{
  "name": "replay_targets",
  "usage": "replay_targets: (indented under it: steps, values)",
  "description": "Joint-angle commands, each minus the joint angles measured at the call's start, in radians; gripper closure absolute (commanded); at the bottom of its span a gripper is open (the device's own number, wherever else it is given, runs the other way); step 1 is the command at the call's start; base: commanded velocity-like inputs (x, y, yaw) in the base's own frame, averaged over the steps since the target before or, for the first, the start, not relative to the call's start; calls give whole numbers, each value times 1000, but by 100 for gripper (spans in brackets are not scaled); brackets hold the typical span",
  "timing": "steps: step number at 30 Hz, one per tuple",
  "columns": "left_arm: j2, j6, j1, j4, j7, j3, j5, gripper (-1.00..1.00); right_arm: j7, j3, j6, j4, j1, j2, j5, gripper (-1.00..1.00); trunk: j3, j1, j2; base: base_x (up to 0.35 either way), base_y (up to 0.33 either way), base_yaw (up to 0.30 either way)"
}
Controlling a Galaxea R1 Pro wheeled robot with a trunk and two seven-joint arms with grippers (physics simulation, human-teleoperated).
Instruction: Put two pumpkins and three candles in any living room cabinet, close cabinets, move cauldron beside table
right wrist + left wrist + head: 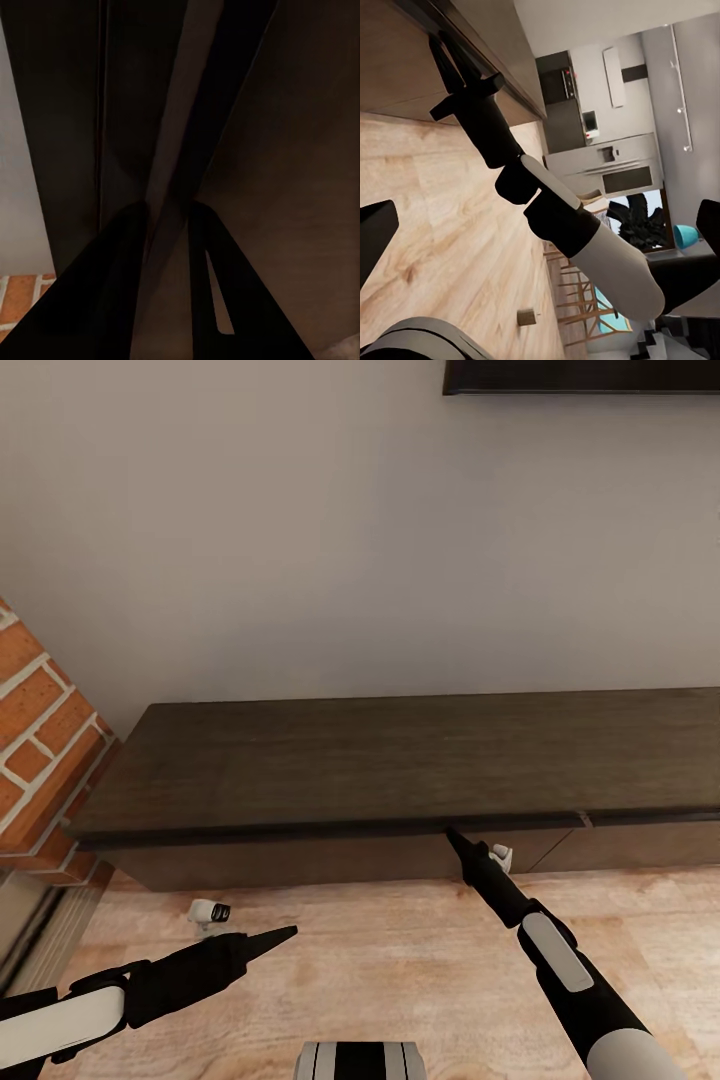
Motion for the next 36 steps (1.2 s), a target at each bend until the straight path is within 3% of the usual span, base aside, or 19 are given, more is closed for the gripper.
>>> replay_targets:
  steps: [1, 21, 36]
  values:
    - [0, -9, -3, -1, -3, -6, 6, -100, 3, 0, 4, 1, -1, -1, -14, 100, -1, 0, 0, 0, 0, 0]
    - [1, -9, -3, -1, -2, -6, 7, -100, 3, 0, 4, 2, -1, -1, -14, 100, -1, 0, 0, -96, 0, 0]
    - [0, -9, -3, -1, -3, -6, 7, -100, 4, 1, 6, 4, -1, -1, -15, 100, -1, 0, 0, -205, 0, 0]
